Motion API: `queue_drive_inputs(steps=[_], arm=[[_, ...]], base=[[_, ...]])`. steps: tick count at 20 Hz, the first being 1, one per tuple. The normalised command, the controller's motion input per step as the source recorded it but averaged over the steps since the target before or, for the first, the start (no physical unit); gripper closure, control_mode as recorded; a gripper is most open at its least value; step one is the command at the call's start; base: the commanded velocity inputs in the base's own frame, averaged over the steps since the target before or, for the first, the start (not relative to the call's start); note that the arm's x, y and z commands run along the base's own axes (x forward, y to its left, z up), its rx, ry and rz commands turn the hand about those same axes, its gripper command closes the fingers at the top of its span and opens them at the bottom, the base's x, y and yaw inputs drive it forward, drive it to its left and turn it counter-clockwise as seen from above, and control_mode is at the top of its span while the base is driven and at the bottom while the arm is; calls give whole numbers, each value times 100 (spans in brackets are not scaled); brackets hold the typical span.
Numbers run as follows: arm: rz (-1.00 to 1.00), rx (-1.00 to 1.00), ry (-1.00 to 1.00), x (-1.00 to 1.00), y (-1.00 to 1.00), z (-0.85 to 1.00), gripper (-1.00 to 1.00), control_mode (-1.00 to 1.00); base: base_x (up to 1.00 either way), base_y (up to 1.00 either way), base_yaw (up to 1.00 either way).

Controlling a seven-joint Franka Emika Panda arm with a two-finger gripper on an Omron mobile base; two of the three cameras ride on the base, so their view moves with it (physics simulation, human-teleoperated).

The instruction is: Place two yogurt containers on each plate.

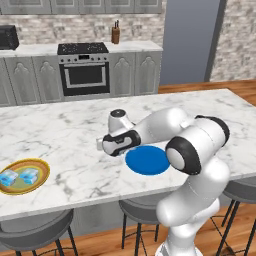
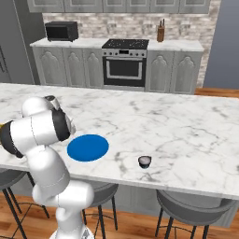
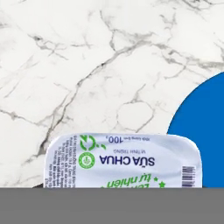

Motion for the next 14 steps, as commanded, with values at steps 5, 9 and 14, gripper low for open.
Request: queue_drive_inputs(steps=[5,9,14], arm=[[0,0,0,0,-56,0,100,-100],[0,0,0,-5,-57,0,100,-100],[0,0,2,-8,-50,-4,100,-100]], base=[[0,0,0],[0,0,0],[0,0,0]])
